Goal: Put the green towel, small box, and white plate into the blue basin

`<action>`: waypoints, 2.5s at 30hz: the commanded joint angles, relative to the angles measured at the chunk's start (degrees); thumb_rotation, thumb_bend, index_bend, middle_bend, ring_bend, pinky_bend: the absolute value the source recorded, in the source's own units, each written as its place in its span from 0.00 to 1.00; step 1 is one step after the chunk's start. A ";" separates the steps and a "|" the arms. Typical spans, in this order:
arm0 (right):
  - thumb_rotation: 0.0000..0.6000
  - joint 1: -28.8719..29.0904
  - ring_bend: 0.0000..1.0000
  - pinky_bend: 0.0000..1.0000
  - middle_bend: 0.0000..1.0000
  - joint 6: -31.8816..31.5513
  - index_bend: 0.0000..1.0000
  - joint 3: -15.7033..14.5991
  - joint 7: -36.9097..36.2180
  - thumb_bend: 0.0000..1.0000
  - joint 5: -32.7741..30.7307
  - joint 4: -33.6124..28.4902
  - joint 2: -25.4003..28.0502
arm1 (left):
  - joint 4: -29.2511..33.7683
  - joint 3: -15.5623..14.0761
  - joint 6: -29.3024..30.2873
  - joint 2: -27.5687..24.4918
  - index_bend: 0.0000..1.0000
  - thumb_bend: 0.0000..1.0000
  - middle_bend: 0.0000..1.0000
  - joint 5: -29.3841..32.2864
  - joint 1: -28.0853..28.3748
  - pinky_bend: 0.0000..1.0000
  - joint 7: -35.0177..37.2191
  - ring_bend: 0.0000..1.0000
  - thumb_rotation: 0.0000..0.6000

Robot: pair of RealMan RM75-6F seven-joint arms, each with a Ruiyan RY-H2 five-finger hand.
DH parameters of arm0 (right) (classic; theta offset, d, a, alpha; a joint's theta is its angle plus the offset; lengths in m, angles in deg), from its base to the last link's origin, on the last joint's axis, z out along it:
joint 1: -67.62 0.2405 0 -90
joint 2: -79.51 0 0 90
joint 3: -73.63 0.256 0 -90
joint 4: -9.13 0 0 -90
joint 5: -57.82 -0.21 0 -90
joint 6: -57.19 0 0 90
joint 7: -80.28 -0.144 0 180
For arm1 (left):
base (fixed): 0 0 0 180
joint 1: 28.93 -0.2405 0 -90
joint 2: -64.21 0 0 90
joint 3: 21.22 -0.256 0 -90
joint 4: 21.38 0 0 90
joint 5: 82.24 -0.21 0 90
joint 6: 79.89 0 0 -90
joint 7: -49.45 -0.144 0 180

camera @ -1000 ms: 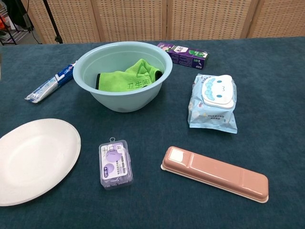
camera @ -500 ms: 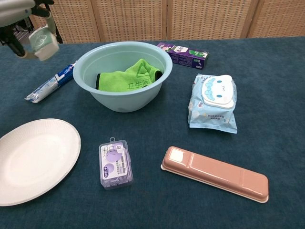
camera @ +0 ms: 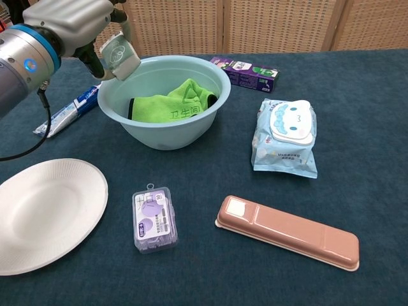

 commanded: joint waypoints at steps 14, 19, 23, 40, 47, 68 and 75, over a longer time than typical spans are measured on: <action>1.00 -0.02 0.00 0.00 0.00 -0.90 0.06 0.57 -2.30 0.16 0.19 1.07 -0.55 | -3.80 -0.98 -0.81 3.61 0.15 0.22 0.00 1.88 1.52 0.02 -1.90 0.00 1.00; 1.00 0.02 0.00 0.00 0.00 -0.72 0.06 0.44 -1.98 0.16 0.27 1.07 -0.69 | -2.65 -0.77 -1.01 2.71 0.03 0.21 0.00 4.01 1.38 0.02 -3.39 0.00 1.00; 1.00 0.02 0.00 0.00 0.00 -0.70 0.06 0.43 -1.76 0.16 0.29 0.90 -0.68 | -2.17 -0.53 -0.73 2.35 0.00 0.19 0.00 5.01 1.34 0.02 -3.78 0.00 1.00; 1.00 -0.14 0.00 0.00 0.00 -0.78 0.06 0.15 0.82 0.16 0.51 0.02 -1.01 | 6.79 -7.53 3.33 -9.22 0.07 0.20 0.00 -6.17 -5.84 0.02 6.76 0.00 1.00; 1.00 -0.12 0.00 0.00 0.00 -0.62 0.06 -0.07 2.23 0.16 0.74 -0.32 -1.35 | 13.00 -12.62 5.57 -17.04 0.09 0.20 0.00 -12.82 -11.42 0.02 13.90 0.00 1.00; 1.00 -0.26 0.00 0.00 0.00 -0.73 0.06 -0.25 3.23 0.16 0.98 -0.72 -1.42 | 7.70 -28.17 10.79 -19.50 0.20 0.22 0.00 -30.40 -26.43 0.02 24.30 0.00 1.00; 1.00 -0.33 0.00 0.00 0.00 -0.88 0.06 -0.20 3.25 0.16 0.98 -0.76 -1.38 | 5.11 -29.90 12.49 -18.66 0.27 0.23 0.00 -35.02 -29.70 0.02 26.81 0.00 1.00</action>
